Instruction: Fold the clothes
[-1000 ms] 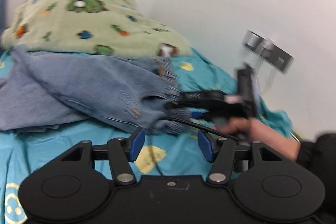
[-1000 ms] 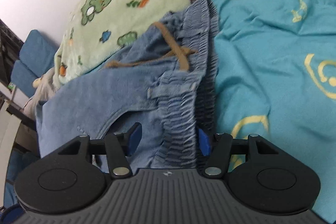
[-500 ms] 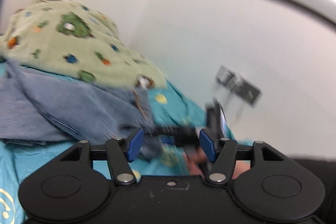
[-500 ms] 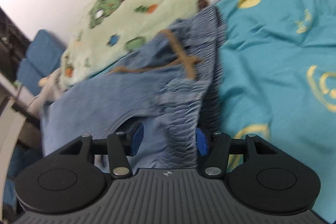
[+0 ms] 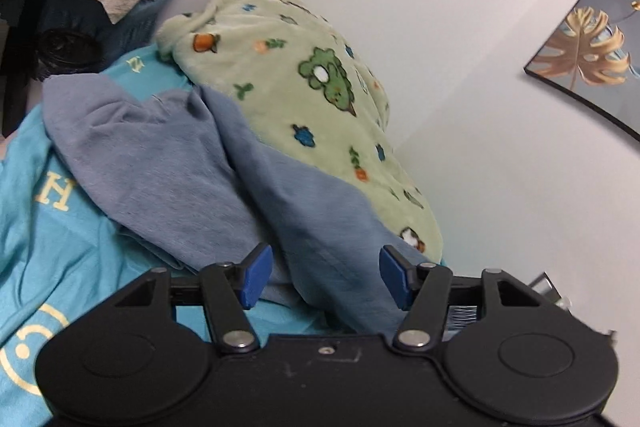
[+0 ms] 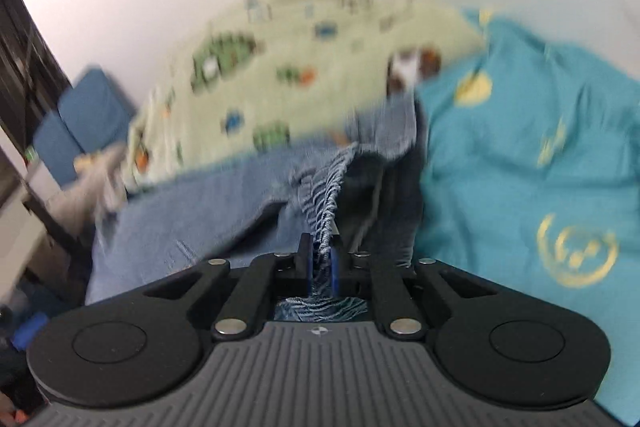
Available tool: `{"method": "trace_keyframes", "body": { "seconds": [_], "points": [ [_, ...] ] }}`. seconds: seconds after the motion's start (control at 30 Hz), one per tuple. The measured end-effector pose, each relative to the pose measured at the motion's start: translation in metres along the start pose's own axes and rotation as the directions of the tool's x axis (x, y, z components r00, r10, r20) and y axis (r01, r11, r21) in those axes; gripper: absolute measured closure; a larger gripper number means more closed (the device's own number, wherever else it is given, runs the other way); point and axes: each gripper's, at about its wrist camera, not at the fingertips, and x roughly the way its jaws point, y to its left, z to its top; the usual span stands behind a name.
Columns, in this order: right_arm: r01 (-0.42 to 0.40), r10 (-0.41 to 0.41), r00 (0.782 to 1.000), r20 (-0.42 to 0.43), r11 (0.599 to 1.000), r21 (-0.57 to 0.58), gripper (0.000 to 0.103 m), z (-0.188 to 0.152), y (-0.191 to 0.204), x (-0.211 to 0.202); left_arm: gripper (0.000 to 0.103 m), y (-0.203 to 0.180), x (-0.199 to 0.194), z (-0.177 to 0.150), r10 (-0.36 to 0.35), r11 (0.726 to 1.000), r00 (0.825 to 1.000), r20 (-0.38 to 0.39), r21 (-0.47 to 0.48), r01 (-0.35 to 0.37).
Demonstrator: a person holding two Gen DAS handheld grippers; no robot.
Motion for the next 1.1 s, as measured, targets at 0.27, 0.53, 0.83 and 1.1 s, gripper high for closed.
{"method": "trace_keyframes", "body": {
  "seconds": [0.27, 0.53, 0.83, 1.1],
  "points": [
    [0.019, -0.039, 0.981, 0.192, 0.994, 0.105, 0.100, 0.053, -0.055, -0.040, 0.047, 0.000, 0.015, -0.005, 0.052, 0.999, 0.998, -0.017, -0.010, -0.052],
    [0.170, -0.183, 0.983, 0.022, 0.946, 0.278, 0.100, 0.035, -0.133, -0.001, 0.048, -0.008, 0.031, -0.018, 0.081, 0.996, 0.995, -0.062, 0.033, -0.079],
    [0.256, -0.270, 0.961, 0.059, 0.950, 0.178, 0.073, 0.035, -0.099, -0.022, 0.048, -0.011, 0.036, -0.022, 0.107, 0.994, 0.991, -0.076, 0.043, -0.104],
    [-0.052, 0.049, 0.999, -0.022, 0.983, -0.174, 0.035, 0.021, -0.009, 0.027, 0.047, -0.009, 0.033, -0.018, 0.125, 0.992, 0.990, -0.067, 0.028, -0.123]
  ]
}}
